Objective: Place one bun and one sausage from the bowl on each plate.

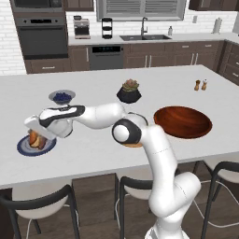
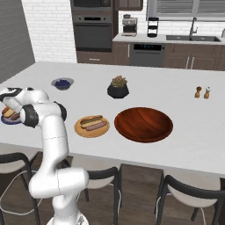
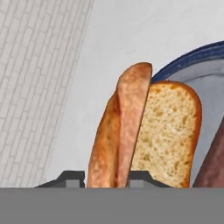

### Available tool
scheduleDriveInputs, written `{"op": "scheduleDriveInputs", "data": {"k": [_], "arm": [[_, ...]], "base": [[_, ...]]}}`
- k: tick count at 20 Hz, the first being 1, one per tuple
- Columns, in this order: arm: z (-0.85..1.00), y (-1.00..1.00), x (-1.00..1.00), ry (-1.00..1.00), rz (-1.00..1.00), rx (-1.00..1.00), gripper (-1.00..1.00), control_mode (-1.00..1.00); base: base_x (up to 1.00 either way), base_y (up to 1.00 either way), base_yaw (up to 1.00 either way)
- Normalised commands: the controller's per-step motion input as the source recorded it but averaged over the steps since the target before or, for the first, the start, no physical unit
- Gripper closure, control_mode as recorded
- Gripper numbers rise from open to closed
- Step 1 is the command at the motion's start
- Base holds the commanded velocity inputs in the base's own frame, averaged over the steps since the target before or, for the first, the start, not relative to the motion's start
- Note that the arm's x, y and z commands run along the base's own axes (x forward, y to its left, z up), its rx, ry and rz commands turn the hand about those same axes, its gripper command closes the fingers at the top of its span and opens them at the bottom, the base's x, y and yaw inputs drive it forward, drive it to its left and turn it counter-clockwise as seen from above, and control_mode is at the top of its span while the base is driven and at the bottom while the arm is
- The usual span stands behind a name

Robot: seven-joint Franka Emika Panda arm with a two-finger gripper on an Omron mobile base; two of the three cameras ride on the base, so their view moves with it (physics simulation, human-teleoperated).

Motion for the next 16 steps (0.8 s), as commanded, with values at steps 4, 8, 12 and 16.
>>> {"op": "scheduleDriveInputs", "data": {"k": [4, 8, 12, 16], "arm": [[-0.27, 0.00, 0.00, -0.05, 0.07, 0.14, 1.00, -1.00], [-0.45, -0.05, 0.00, -0.02, 0.06, 0.16, 1.00, -1.00], [-0.63, -0.03, 0.37, 0.00, 0.01, 0.11, 1.00, -1.00], [-0.25, 0.00, 0.29, 0.00, 0.00, 0.07, 1.00, -1.00]], "base": [[0.00, 0.00, 0.00], [0.00, 0.00, 0.00], [0.00, 0.00, 0.00], [0.00, 0.00, 0.00]]}}
